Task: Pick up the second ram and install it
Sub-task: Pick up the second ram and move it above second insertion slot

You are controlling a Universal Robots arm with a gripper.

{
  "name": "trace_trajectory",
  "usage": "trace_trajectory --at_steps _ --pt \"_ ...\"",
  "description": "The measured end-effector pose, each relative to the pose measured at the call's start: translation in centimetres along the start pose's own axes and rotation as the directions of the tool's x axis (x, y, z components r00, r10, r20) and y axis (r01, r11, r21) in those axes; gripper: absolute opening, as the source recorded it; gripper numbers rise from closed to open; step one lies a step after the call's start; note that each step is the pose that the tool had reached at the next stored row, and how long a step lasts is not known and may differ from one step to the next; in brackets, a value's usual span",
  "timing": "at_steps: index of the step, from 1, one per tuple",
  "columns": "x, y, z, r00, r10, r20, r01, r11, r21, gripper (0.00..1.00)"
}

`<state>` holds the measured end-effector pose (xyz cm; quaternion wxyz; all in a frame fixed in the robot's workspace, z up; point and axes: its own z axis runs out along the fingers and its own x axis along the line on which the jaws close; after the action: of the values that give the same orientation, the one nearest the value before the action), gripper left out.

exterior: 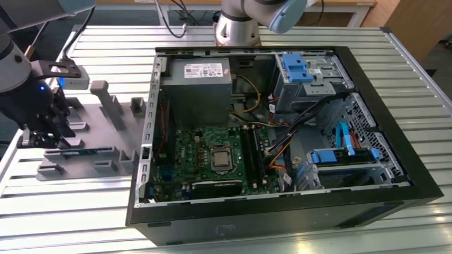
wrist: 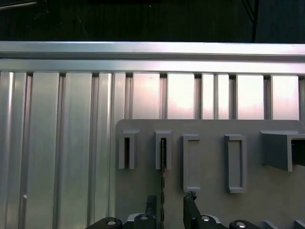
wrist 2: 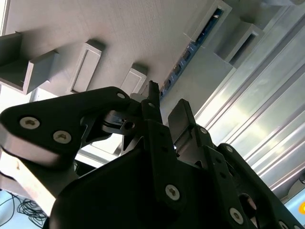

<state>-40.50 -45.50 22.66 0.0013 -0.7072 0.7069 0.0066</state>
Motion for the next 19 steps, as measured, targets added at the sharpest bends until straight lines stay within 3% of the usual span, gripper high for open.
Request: trace_trajectory --at_steps 19 --pt "0.09 0.0 0.74 1.0 -0.003 -0.0002 0.003 1.0 0.0 0.36"
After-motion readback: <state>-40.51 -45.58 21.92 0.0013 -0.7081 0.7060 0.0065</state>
